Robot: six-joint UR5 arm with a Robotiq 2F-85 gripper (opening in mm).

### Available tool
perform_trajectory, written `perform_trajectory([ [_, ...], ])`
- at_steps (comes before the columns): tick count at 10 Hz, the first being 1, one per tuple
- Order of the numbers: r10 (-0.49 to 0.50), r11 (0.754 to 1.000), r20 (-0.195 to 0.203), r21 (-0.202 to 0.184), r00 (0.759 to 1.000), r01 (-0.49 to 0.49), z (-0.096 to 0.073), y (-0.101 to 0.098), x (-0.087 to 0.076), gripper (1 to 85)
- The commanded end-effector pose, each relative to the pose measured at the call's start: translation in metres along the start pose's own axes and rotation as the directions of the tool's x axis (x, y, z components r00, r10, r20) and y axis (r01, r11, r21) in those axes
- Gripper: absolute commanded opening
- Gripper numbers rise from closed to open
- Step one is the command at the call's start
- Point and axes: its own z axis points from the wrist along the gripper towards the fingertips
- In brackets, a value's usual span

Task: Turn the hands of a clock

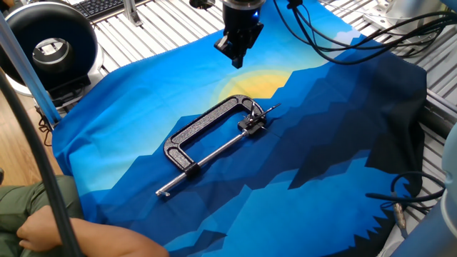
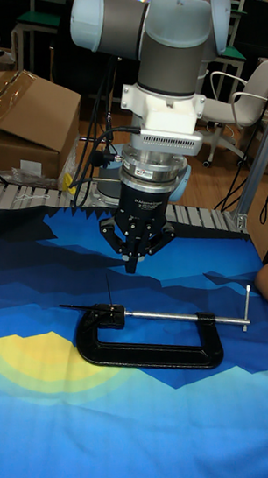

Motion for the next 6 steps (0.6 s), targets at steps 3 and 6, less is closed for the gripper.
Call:
perform_trajectory([
  [3,-0.031,0.999,-0.001,-0.008,1.0,0.031,0.0008,0.0014,0.0013,1.3],
  [6,-0.034,0.999,0.002,-0.006,0.999,0.034,0.0006,0.0005,0.0009,1.3],
])
